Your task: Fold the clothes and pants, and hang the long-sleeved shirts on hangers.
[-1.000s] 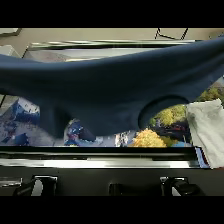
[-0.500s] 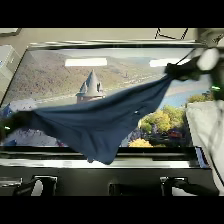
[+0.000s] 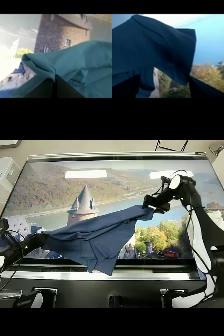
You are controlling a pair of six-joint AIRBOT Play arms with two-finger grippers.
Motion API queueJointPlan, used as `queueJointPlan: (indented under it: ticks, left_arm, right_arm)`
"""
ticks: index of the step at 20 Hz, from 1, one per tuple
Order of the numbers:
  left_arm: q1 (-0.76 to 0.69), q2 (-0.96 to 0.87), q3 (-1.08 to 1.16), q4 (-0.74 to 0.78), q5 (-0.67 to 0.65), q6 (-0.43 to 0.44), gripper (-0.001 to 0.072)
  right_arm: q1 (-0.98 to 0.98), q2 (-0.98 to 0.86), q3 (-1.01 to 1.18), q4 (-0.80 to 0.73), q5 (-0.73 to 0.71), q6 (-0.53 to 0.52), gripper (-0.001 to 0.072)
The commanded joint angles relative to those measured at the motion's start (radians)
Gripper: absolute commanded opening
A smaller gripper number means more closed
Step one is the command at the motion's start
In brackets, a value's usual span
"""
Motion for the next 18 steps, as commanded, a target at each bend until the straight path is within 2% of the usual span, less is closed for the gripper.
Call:
queueJointPlan:
  ticks: [1,4,6,11,17,18]
  left_arm:
    - [-0.002,-0.001,0.005,0.002,0.036,0.002,0.0019]
    - [-0.002,-0.001,0.005,0.002,0.022,0.002,0.0019]
    - [-0.002,0.000,0.005,0.002,0.011,0.002,0.0019]
    - [-0.002,0.000,0.006,0.002,-0.017,0.001,0.0019]
    - [-0.002,0.000,0.007,0.002,-0.020,0.001,0.0019]
    - [-0.002,0.000,0.010,0.001,-0.021,0.001,0.0019]
  right_arm:
    - [-0.063,0.075,0.006,-0.089,0.118,-0.064,0.0670]
    - [-0.146,0.108,-0.068,0.077,0.231,-0.130,0.0616]
    - [-0.144,0.124,-0.207,0.184,0.215,-0.141,0.0615]
    - [-0.007,0.118,-0.597,0.468,-0.181,-0.174,0.0607]
    - [0.111,0.069,-0.631,0.581,-0.399,-0.181,0.0600]
    - [0.115,0.069,-0.631,0.603,-0.427,-0.181,0.0557]
